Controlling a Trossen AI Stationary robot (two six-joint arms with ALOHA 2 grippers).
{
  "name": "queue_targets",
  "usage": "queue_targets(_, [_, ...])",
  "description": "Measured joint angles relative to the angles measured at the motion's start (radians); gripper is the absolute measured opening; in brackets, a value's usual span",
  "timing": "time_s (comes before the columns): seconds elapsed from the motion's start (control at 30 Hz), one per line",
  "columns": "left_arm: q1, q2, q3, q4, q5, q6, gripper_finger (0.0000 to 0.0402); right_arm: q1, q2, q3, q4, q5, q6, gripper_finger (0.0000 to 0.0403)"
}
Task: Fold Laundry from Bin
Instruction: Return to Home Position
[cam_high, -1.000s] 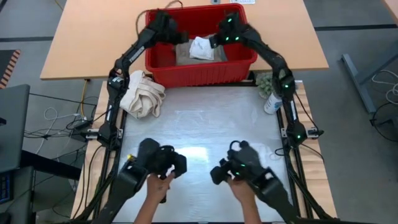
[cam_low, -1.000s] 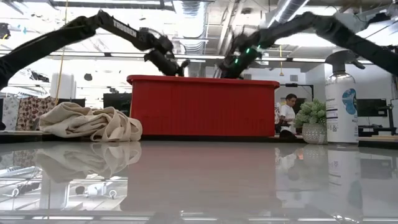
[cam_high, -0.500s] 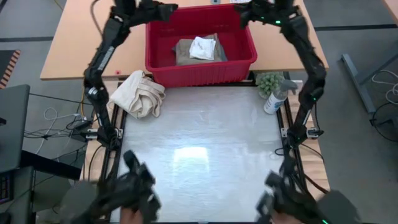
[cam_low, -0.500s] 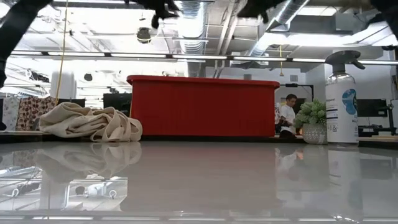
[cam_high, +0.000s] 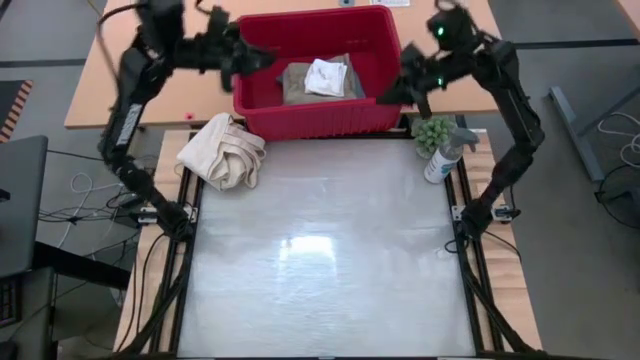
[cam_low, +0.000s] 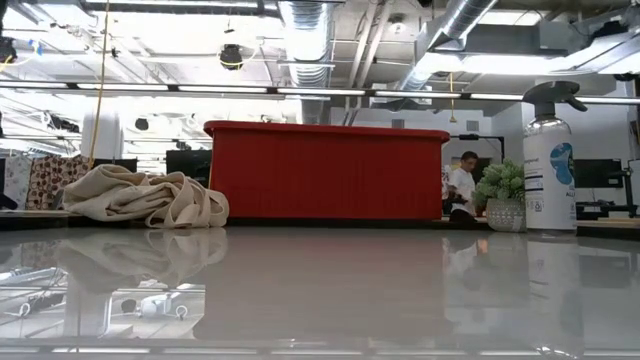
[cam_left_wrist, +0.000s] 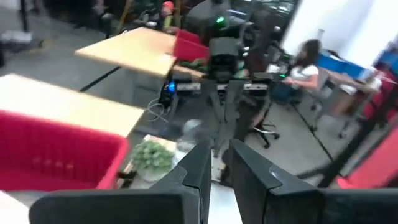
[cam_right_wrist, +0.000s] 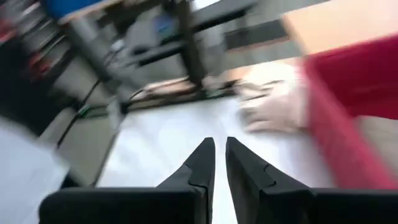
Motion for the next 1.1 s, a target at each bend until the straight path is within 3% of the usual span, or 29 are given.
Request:
queue_targets(0.13, [-0.069,-0.101,0.0,-0.027,0.057,0.028,0.0029,0.163,-0.064,0.0,-0.018,0.006,-0.003,0.0063])
queue_targets(0.27, [-0.138,-0.194,0.001,-0.042,0.076,0.034,0.0005,0.308,-0.179,-0.004,-0.023,0.156,0.054,0.0058])
queue_targets(0.33, [-0.158,-0.245,0.0,-0.058,0.0,0.064,0.0003,0.37,-0.255,-0.007,-0.017,0.291,0.061,0.0055])
queue_targets(0.47, [-0.173,-0.355,0.001,-0.049,-0.253,0.021,0.0012,0.441,-0.399,-0.006,0.075,0.626,0.136,0.0049])
queue_targets(0.57, [-0.173,-0.425,0.001,-0.071,-0.405,-0.051,0.0013,0.466,-0.479,-0.006,0.088,0.728,0.253,0.0045])
queue_targets(0.63, [-0.173,-0.462,0.002,-0.071,-0.473,-0.052,0.0013,0.474,-0.519,-0.004,0.098,0.738,0.319,0.0044])
queue_targets(0.77, [-0.173,-0.499,0.001,-0.102,-0.567,-0.046,0.0013,0.474,-0.562,-0.007,0.08,0.739,0.304,0.0044])
queue_targets(0.83, [-0.173,-0.507,0.0,-0.158,-0.591,-0.083,0.0013,0.467,-0.569,-0.015,0.015,0.738,0.419,0.0044])
queue_targets(1.0, [-0.173,-0.515,0.0,-0.386,-0.59,-0.113,0.0013,0.461,-0.599,-0.07,-0.281,0.736,0.382,0.0043])
queue_targets(1.1, [-0.172,-0.513,-0.016,-0.439,-0.536,0.043,0.0013,0.455,-0.669,-0.218,-0.152,0.629,0.271,0.0043])
